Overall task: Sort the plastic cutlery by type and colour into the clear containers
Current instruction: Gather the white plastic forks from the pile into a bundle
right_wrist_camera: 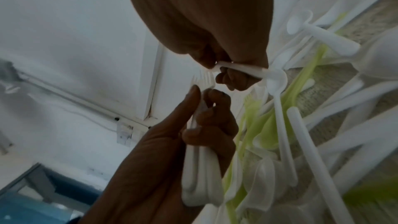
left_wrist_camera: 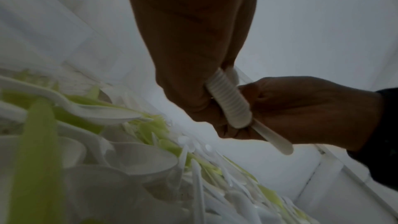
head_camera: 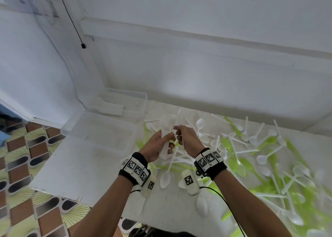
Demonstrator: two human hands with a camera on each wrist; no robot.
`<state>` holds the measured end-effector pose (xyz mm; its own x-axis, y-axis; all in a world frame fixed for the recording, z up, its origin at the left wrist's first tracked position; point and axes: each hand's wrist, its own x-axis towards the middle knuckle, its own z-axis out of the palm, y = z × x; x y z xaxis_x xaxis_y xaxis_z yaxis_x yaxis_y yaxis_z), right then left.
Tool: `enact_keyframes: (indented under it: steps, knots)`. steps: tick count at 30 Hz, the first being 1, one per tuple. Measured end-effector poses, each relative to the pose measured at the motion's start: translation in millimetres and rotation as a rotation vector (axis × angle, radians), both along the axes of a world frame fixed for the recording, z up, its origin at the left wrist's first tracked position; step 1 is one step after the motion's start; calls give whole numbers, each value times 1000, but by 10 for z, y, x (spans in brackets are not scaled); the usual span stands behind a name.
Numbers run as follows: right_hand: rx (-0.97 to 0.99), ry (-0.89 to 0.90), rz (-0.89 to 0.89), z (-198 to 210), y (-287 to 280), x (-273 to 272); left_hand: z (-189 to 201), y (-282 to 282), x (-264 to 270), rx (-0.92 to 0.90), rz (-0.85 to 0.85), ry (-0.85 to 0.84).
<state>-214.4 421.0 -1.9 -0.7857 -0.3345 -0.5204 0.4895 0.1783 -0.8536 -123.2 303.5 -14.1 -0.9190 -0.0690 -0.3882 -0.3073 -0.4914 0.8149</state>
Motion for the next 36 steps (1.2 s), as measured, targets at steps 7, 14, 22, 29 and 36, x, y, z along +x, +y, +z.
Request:
enact_keyframes:
  steps: [7, 14, 22, 29, 36]
  knots:
    - [81, 343, 34, -55, 33, 139, -30, 0, -2, -123, 37, -5]
    - [-70, 3, 74, 17, 140, 87, 35, -41, -5, -172, -94, -32]
    - [-263, -385, 47, 86, 225, -10, 95, -51, 21, -50, -144, 11]
    - [-310, -393, 48, 80, 180, -40, 72, -27, 17, -29, -60, -63]
    - [-303, -365, 46, 72, 144, -20, 80, -68, 38, 75, -4, -83]
